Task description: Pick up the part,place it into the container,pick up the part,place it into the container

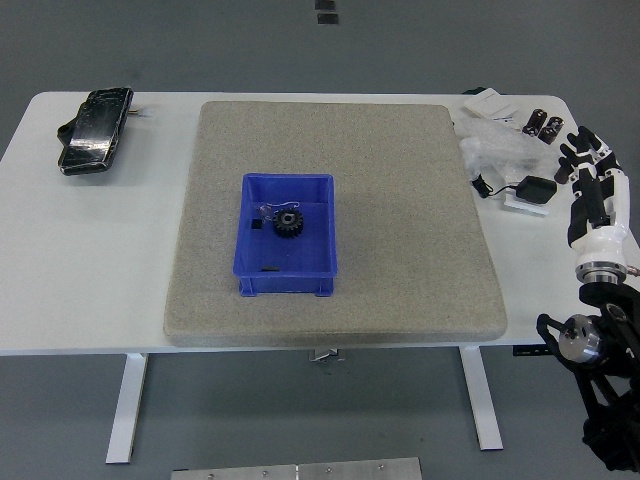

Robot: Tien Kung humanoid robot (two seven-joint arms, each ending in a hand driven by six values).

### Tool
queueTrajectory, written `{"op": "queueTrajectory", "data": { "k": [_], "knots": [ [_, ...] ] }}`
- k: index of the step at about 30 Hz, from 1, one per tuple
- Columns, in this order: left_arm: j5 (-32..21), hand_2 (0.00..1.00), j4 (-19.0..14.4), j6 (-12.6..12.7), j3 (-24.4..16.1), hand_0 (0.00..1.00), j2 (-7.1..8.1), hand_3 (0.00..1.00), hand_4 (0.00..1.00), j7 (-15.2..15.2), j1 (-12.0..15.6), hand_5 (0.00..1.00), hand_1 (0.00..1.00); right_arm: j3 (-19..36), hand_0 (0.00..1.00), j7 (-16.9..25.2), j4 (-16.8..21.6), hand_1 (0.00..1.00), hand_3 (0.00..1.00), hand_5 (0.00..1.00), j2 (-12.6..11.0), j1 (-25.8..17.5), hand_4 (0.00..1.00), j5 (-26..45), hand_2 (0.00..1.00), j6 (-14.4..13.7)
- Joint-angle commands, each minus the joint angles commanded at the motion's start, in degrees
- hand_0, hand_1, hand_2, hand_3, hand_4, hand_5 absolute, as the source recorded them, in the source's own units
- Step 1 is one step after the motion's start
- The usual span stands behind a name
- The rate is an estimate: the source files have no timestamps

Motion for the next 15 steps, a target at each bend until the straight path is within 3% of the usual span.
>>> {"op": "queueTrajectory", "data": {
  "k": [15],
  "knots": [
    [-0.02,0.563,0.00,0.10,-0.78,0.642,0.16,0.606,0.681,-0.37,-0.53,0.250,0.567,-1.16,0.878,-0.35,0.87,0.785,0.740,0.564,-0.68,-0.77,0.808,-0.99,0.773,-0.34]
  ]
}}
